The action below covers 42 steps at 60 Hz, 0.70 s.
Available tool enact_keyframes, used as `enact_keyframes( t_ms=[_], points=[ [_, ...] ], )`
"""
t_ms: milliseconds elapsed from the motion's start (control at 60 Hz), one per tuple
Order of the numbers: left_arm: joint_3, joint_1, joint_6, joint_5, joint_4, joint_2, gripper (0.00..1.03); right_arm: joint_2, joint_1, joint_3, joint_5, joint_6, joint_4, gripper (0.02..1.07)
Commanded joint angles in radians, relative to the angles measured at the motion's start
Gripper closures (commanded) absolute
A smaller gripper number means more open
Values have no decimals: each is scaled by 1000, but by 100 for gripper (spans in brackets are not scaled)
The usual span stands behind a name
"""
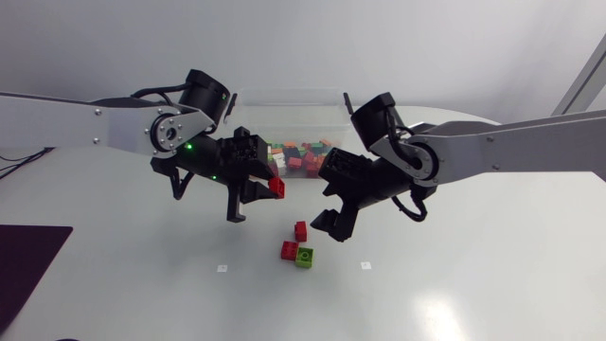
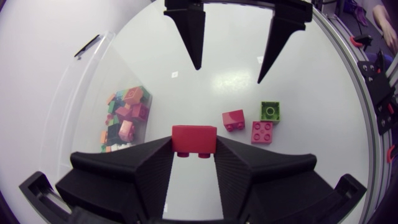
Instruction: Place the duplo bricks in the container
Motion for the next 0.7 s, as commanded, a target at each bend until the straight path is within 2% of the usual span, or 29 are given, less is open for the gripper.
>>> enact_keyframes(
  t_ms=[0, 183, 683],
  points=[
    [-43, 20, -75, 12, 43, -31, 79, 49, 13, 54, 2, -97, -32, 7],
    [-69, 43, -202, 2, 159, -51, 79, 149, 16, 152, -36, -179, -123, 7],
    [-74, 124, -480, -35, 459, -75, 78, 322, 52, 299, -8, -346, -261, 7]
  ],
)
